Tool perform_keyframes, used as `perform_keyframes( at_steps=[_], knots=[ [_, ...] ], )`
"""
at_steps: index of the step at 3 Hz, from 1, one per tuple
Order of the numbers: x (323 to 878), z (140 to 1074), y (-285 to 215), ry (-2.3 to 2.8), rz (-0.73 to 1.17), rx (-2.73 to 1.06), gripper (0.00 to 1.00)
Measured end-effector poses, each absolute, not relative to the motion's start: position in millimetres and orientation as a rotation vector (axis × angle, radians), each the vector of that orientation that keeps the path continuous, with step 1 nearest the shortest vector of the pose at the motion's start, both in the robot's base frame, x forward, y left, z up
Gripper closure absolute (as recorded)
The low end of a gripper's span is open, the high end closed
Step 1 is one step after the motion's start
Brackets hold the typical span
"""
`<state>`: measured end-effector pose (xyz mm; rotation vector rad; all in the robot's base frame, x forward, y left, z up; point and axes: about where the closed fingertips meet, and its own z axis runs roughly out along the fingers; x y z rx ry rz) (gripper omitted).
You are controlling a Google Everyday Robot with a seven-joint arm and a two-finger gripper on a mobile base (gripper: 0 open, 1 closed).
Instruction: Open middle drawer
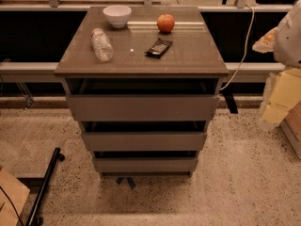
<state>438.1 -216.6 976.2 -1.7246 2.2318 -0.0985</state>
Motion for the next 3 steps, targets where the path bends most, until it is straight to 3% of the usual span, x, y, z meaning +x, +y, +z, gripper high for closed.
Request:
perform_keyframes(
  at_steps=[2,3],
  knots=[
    [448,972,-219,2.177,-0.154,-1.733,0.0],
    [499,936,-241,2.091,-0.254,-1.736,0.0]
  ],
)
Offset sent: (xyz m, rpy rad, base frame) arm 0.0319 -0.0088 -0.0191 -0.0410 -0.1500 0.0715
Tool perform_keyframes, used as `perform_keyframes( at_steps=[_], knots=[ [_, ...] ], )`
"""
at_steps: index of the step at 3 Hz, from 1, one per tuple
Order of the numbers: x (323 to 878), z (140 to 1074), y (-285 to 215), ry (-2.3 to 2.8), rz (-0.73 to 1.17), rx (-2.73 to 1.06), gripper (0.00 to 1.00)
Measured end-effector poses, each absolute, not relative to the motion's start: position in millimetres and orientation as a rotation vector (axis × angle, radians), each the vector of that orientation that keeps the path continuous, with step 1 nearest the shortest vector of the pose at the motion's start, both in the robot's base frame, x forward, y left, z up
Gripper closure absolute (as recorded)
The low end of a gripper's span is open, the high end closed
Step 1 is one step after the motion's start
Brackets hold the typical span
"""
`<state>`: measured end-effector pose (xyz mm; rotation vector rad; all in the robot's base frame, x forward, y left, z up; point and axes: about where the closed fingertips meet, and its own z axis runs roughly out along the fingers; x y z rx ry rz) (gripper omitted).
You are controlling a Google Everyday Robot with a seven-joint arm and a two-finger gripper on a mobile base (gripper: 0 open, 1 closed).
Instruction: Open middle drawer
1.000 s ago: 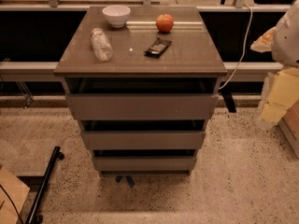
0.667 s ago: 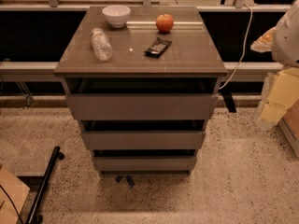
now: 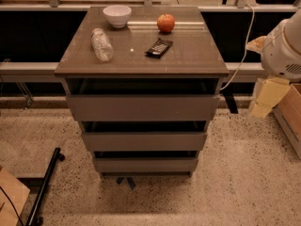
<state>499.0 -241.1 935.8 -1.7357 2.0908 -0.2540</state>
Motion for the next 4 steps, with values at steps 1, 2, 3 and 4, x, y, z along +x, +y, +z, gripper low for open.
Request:
perform_keyframes(
  at_steps=[1,2,3,4],
  knots=[
    [501,931,-241,2.096,-0.245,-1.738,0.0],
    [498,896,-231,2.142,-0.289,-1.749,0.0],
    [500,856,-226,2.182,-0.303,-1.727,0.0],
    [503,823,-223,2.187,-0.289,-1.709,0.0]
  ],
)
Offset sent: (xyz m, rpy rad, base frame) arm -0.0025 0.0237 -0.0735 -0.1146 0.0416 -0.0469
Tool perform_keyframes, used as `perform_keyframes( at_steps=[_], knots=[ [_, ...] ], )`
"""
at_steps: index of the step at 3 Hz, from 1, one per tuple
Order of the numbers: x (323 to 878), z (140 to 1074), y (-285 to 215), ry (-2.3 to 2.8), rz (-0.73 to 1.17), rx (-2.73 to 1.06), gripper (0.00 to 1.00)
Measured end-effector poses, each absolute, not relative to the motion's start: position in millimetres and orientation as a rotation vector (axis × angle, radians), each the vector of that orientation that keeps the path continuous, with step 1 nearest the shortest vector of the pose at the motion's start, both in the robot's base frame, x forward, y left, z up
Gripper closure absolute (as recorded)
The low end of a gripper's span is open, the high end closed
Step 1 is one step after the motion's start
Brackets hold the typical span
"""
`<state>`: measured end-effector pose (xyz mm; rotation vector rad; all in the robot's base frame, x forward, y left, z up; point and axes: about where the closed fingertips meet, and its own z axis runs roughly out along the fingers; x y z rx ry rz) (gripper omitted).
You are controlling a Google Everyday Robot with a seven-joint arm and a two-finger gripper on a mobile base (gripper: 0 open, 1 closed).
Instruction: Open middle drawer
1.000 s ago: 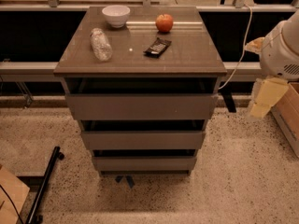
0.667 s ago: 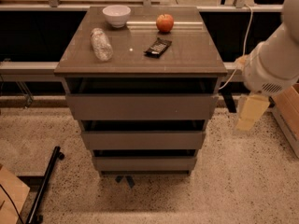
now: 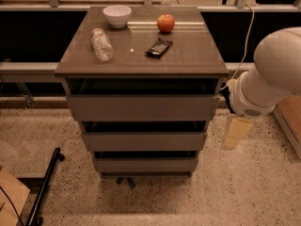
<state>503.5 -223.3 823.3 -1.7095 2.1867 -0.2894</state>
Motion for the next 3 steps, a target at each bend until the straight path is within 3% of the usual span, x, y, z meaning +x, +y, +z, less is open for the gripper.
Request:
perform_keyframes(
  at_steps=[3],
  knots=[
    [509,768,-215,2.191,-0.235,-1.663,0.0]
  ],
)
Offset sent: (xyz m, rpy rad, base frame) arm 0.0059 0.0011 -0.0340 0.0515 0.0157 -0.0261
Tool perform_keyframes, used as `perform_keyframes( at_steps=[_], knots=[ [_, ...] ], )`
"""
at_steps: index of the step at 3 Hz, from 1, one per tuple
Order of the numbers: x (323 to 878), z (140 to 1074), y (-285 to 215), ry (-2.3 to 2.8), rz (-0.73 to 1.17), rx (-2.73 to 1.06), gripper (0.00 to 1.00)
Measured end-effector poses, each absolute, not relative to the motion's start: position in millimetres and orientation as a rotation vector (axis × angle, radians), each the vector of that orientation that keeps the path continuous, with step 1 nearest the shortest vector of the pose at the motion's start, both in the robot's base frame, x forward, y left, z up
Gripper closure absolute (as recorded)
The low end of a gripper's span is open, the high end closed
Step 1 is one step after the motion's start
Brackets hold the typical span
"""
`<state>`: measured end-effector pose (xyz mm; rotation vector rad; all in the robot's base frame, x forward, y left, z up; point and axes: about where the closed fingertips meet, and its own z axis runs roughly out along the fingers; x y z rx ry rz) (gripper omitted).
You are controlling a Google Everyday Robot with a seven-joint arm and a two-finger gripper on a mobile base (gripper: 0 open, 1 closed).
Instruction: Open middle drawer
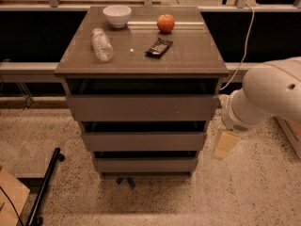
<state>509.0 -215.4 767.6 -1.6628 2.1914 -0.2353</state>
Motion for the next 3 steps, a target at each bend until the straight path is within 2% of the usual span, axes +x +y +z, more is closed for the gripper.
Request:
perform_keyframes(
  at_steps=[1,3],
  knots=[
    [510,742,-214,2.179,-0.179,-1.636,0.0],
    [537,678,-221,2.142,0.084,-1.503,0.0]
  ],
)
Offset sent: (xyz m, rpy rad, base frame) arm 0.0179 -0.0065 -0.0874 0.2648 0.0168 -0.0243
